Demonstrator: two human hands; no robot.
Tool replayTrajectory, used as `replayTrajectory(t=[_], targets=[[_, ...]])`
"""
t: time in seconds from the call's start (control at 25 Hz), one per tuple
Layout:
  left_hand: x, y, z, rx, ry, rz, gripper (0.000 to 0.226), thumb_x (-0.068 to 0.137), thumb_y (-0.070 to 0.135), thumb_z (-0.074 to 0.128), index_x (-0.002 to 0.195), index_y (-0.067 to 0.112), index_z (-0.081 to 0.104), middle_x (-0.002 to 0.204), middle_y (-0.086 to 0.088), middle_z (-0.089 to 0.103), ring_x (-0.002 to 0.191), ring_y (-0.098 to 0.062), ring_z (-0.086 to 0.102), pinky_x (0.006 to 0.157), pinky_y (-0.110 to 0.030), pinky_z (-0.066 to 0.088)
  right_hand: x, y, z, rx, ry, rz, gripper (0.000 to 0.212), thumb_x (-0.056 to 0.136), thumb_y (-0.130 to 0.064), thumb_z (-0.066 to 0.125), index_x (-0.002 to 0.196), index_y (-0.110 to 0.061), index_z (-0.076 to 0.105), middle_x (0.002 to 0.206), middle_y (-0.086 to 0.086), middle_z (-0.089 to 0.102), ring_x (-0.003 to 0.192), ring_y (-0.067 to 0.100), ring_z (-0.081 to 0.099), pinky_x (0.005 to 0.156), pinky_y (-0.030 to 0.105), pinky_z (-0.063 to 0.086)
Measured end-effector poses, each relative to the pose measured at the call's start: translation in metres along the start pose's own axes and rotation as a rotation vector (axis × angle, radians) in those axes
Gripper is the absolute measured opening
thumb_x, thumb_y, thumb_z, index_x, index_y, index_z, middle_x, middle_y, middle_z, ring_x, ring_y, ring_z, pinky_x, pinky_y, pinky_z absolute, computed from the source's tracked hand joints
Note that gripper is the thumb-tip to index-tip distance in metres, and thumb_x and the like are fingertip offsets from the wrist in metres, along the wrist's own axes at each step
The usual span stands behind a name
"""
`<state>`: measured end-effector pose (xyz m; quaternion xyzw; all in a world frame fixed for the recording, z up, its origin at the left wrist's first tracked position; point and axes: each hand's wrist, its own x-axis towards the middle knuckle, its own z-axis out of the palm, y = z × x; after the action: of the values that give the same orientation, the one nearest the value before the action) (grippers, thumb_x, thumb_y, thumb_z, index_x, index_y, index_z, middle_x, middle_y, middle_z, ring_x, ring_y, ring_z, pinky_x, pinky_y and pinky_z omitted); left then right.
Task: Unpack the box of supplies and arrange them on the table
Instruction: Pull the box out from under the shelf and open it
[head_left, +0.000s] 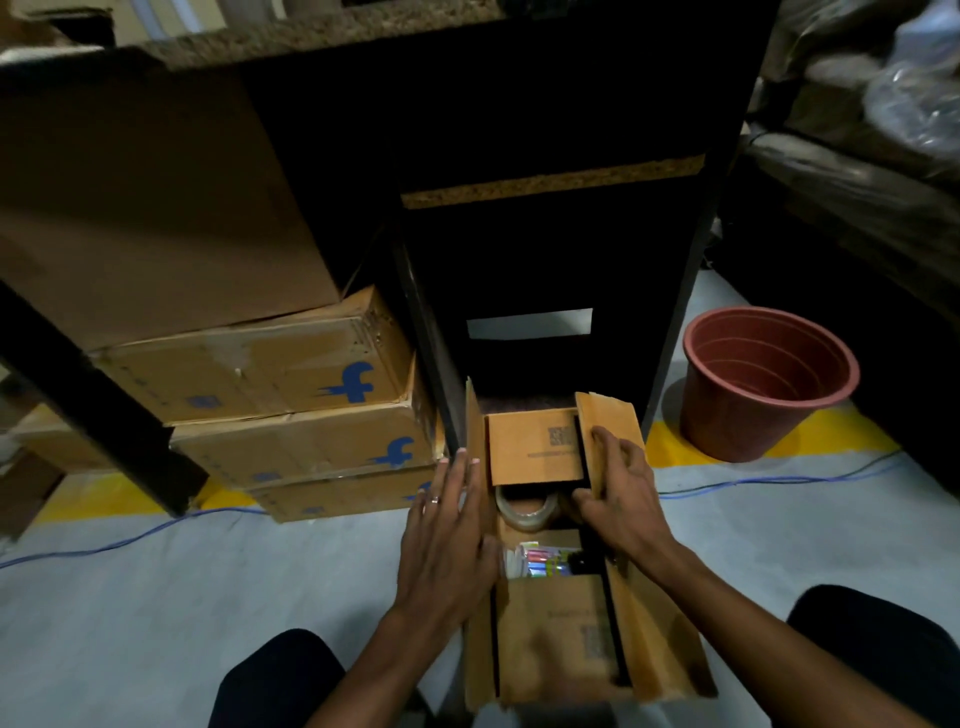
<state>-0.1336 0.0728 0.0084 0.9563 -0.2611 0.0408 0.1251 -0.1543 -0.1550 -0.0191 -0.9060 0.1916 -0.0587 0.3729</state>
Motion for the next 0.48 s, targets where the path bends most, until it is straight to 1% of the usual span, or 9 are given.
replayTrajectory(t=[0.08,0.12,0.24,0.28,0.36,0.48], targets=[[-0.003,-0.014,0.004,0.056,0.049,-0.079,0.079,0.084,0.026,0.05,0.155,0.012,0.019,0.163,-0.01,0.017,0.151,-0.026,0.017,0.117,-0.047,0.031,0.002,-0.004,-0.002,-0.001,0.024,-0.039,0.089,0.068,-0.034,0.057,0.149,-0.027,0.022,0.144,0.006,0.029,0.127,0.033,0.038,0.102,0.043,0.044],[-0.004,-0.02,0.006,0.071,0.043,-0.128,0.078,0.084,0.026,0.05,0.155,0.01,0.02,0.163,-0.011,0.018,0.15,-0.028,0.02,0.116,-0.047,0.033,0.003,-0.006,-0.002,-0.004,0.034,-0.052,0.087,0.067,-0.032,0.055,0.148,-0.027,0.025,0.142,0.007,0.031,0.125,0.033,0.039,0.101,0.043,0.044],[-0.006,-0.034,0.014,0.084,-0.079,-0.278,0.079,0.09,0.031,0.044,0.156,0.011,0.005,0.165,-0.01,-0.001,0.152,-0.027,0.008,0.12,-0.044,0.024,0.005,-0.006,-0.004,-0.003,0.054,-0.071,0.082,0.065,-0.029,0.051,0.144,-0.027,0.03,0.137,0.007,0.034,0.121,0.033,0.041,0.098,0.044,0.046],[-0.006,-0.038,0.017,0.09,-0.106,-0.303,0.079,0.091,0.033,0.042,0.156,0.011,0.003,0.165,-0.009,-0.004,0.152,-0.027,0.006,0.12,-0.044,0.023,0.005,-0.006,-0.006,0.0,0.059,-0.071,0.082,0.065,-0.029,0.051,0.144,-0.026,0.031,0.136,0.007,0.034,0.12,0.033,0.042,0.097,0.044,0.047],[-0.007,-0.043,0.025,0.055,-0.149,-0.346,0.078,0.094,0.035,0.041,0.156,0.01,0.0,0.165,-0.01,-0.006,0.152,-0.028,0.005,0.12,-0.045,0.024,0.006,-0.007,-0.007,0.001,0.068,-0.066,0.081,0.065,-0.027,0.05,0.144,-0.025,0.032,0.136,0.007,0.034,0.122,0.032,0.042,0.097,0.044,0.047],[-0.006,-0.043,0.038,-0.014,-0.16,-0.398,0.075,0.096,0.036,0.039,0.155,0.009,0.001,0.164,-0.012,-0.007,0.151,-0.03,0.01,0.117,-0.047,0.028,0.005,-0.008,-0.011,0.009,0.072,-0.054,0.077,0.07,-0.02,0.052,0.144,-0.023,0.033,0.138,0.007,0.033,0.125,0.032,0.041,0.101,0.044,0.046]])
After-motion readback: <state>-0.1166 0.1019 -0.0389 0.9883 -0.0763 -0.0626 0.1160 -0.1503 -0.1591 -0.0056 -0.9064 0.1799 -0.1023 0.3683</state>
